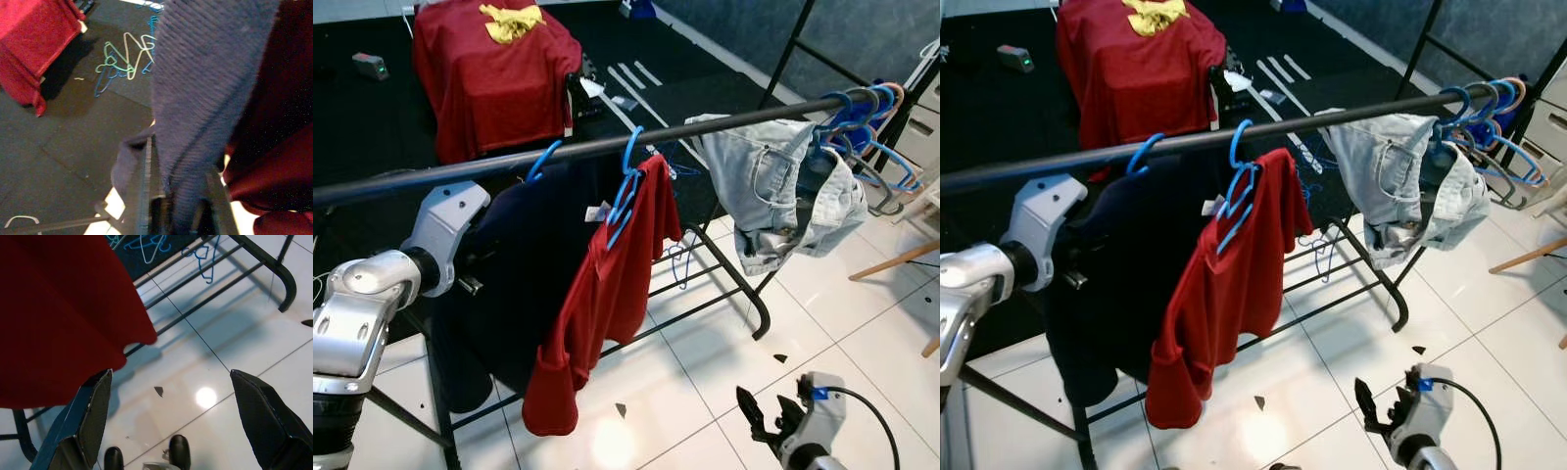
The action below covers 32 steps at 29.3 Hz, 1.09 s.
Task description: Hang hanger
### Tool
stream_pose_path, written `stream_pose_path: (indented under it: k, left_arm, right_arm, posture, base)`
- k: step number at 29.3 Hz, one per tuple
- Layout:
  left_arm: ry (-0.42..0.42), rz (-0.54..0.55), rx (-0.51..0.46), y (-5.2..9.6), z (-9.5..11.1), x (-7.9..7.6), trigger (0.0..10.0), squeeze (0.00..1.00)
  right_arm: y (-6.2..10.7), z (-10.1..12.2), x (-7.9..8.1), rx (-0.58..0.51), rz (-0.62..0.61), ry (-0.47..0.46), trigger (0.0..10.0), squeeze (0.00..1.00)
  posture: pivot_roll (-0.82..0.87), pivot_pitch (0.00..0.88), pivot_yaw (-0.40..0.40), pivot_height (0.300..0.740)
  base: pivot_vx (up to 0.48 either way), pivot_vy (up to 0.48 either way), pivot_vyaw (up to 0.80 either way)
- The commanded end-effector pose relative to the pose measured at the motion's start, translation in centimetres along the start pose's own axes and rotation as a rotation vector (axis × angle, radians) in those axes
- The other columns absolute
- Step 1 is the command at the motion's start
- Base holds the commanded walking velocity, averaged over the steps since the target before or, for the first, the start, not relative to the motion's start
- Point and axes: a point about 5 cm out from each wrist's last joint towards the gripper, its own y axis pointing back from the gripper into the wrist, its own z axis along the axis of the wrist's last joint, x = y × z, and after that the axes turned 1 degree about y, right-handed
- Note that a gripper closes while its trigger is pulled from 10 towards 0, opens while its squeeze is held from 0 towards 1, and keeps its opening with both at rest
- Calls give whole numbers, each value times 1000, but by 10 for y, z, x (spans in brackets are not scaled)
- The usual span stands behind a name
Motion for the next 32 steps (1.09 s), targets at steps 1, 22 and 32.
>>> stream_pose_path:
  k: [1, 22, 32]
  left_arm:
    - [-105, 58, -85, 5, 23, 10, 0, 0]
    - [361, -66, -312, 14, 21, 7, 10000, 0]
    - [354, -43, -250, 30, -7, 20, 10000, 0]
  right_arm:
    - [6, -3, -2, 16, -17, -11, 10000, 0]
    - [0, 4, -28, 56, -49, -23, 10000, 0]
    - [-4, -1, -19, 75, -46, -30, 10000, 0]
  posture:
    - [25, 188, -74, 740]
    - [34, 189, -69, 740]
    - [36, 180, -74, 740]
  base:
    - [0, 0, 0]
    - [0, 0, 0]
    - [0, 0, 0]
